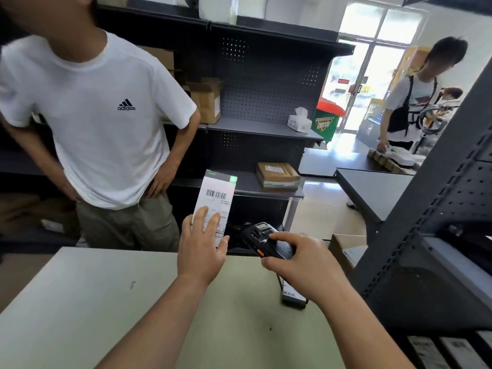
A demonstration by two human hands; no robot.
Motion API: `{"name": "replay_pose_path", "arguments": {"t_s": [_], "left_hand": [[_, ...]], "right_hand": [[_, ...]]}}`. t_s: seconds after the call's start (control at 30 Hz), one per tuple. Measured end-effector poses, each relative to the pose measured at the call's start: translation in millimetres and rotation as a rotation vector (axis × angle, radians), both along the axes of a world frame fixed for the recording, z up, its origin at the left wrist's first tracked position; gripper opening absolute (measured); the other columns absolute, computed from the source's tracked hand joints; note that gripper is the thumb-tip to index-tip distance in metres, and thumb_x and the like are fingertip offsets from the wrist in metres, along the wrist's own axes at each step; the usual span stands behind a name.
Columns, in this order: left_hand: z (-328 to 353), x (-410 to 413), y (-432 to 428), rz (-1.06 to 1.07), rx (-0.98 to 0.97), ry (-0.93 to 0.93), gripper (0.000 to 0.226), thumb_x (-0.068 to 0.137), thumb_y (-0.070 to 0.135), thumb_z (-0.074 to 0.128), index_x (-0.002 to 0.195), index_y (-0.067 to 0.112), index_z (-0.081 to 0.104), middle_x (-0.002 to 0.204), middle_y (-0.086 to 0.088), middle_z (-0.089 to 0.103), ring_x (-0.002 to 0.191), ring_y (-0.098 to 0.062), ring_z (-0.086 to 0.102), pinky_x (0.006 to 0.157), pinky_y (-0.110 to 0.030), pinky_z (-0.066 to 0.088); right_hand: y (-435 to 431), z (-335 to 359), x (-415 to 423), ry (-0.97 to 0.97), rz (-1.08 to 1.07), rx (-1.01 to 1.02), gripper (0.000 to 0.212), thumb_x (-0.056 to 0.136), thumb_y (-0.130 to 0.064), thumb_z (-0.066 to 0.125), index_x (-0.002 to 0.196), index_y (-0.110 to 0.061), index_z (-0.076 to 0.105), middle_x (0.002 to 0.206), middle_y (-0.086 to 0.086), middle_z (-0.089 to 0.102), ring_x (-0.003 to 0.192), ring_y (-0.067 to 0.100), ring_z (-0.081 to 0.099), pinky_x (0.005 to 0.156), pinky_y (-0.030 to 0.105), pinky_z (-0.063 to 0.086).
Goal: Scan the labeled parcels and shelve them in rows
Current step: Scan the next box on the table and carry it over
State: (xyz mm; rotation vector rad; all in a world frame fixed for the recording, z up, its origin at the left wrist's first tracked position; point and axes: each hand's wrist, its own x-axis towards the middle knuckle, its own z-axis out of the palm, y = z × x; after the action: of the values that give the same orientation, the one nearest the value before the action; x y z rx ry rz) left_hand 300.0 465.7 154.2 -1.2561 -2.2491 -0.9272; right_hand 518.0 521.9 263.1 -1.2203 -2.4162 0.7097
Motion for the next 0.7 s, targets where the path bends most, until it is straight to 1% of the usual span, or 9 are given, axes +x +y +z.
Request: {"name": "replay_pose_path", "arguments": {"t_s": [0.13, 0.2, 0.33, 0.4, 0.43, 0.47, 0.53, 0.63, 0.7], "left_hand": [[-4, -2, 3, 0.006, -0.02, -0.003, 0.054, 0.079, 0.03, 0.076, 0.127, 0.013, 0.059, 0.141, -0.01, 0.043, 0.121, -0.038, 0.042, 0.091, -0.051, 0.052], [-6, -2, 6, 0.005, -0.033, -0.009, 0.054, 0.079, 0.03, 0.076, 0.128, 0.013, 0.059, 0.141, -0.009, 0.042, 0.121, -0.038, 0.041, 0.092, -0.052, 0.051], [-9, 3, 11, 0.002, -0.056, -0.021, 0.054, 0.079, 0.03, 0.077, 0.127, 0.013, 0.06, 0.14, -0.009, 0.043, 0.121, -0.038, 0.042, 0.092, -0.053, 0.051], [-10, 5, 11, -0.001, -0.064, -0.026, 0.054, 0.079, 0.029, 0.078, 0.127, 0.013, 0.06, 0.14, -0.01, 0.044, 0.12, -0.038, 0.042, 0.092, -0.053, 0.051], [-10, 7, 9, -0.003, -0.069, -0.031, 0.054, 0.079, 0.029, 0.077, 0.127, 0.013, 0.06, 0.14, -0.01, 0.044, 0.12, -0.037, 0.042, 0.092, -0.053, 0.05], [-9, 9, 5, -0.003, -0.071, -0.04, 0.053, 0.079, 0.029, 0.077, 0.127, 0.013, 0.06, 0.14, -0.01, 0.044, 0.12, -0.036, 0.042, 0.093, -0.052, 0.05], [-7, 12, -4, 0.0, -0.061, -0.079, 0.052, 0.08, 0.028, 0.076, 0.127, 0.014, 0.061, 0.141, -0.008, 0.045, 0.12, -0.032, 0.041, 0.095, -0.05, 0.05], [2, 18, -27, -0.024, -0.045, -0.137, 0.05, 0.082, 0.032, 0.067, 0.129, 0.015, 0.06, 0.143, -0.004, 0.043, 0.124, -0.027, 0.038, 0.101, -0.044, 0.045], [10, 23, -44, -0.072, -0.045, -0.184, 0.05, 0.084, 0.032, 0.066, 0.132, 0.018, 0.058, 0.146, 0.002, 0.039, 0.129, -0.021, 0.033, 0.105, -0.038, 0.04]], "right_hand": [[1, 7, -1, -0.061, 0.027, 0.001, 0.055, 0.068, -0.055, 0.07, 0.122, -0.05, 0.06, 0.107, -0.015, 0.061, 0.071, 0.006, 0.056, 0.06, 0.02, 0.041], [3, 10, -1, -0.075, 0.039, 0.013, 0.053, 0.07, -0.054, 0.071, 0.122, -0.049, 0.061, 0.1, -0.016, 0.061, 0.07, 0.005, 0.054, 0.058, 0.02, 0.039], [9, 12, 1, -0.084, 0.051, 0.019, 0.051, 0.072, -0.054, 0.07, 0.122, -0.049, 0.061, 0.094, -0.019, 0.056, 0.077, 0.006, 0.053, 0.06, 0.021, 0.039], [13, 9, 1, -0.084, 0.059, 0.019, 0.052, 0.072, -0.053, 0.07, 0.123, -0.049, 0.06, 0.098, -0.019, 0.056, 0.081, 0.006, 0.053, 0.063, 0.023, 0.042], [15, 5, 2, -0.078, 0.064, 0.023, 0.053, 0.072, -0.054, 0.07, 0.125, -0.049, 0.059, 0.102, -0.018, 0.056, 0.085, 0.006, 0.053, 0.067, 0.024, 0.045], [16, 0, 2, -0.064, 0.067, 0.027, 0.054, 0.073, -0.054, 0.069, 0.126, -0.049, 0.058, 0.106, -0.019, 0.055, 0.09, 0.006, 0.052, 0.072, 0.025, 0.047], [17, -11, 2, -0.013, 0.055, 0.027, 0.053, 0.074, -0.053, 0.07, 0.126, -0.048, 0.059, 0.109, -0.021, 0.053, 0.096, 0.004, 0.049, 0.08, 0.026, 0.047], [6, -27, 4, 0.105, 0.022, 0.03, 0.051, 0.074, -0.05, 0.073, 0.123, -0.047, 0.061, 0.115, -0.023, 0.055, 0.096, 0.003, 0.049, 0.079, 0.024, 0.044], [-10, -36, 11, 0.192, -0.019, 0.039, 0.05, 0.073, -0.048, 0.075, 0.121, -0.044, 0.064, 0.116, -0.022, 0.057, 0.096, 0.005, 0.053, 0.081, 0.026, 0.048]]}}
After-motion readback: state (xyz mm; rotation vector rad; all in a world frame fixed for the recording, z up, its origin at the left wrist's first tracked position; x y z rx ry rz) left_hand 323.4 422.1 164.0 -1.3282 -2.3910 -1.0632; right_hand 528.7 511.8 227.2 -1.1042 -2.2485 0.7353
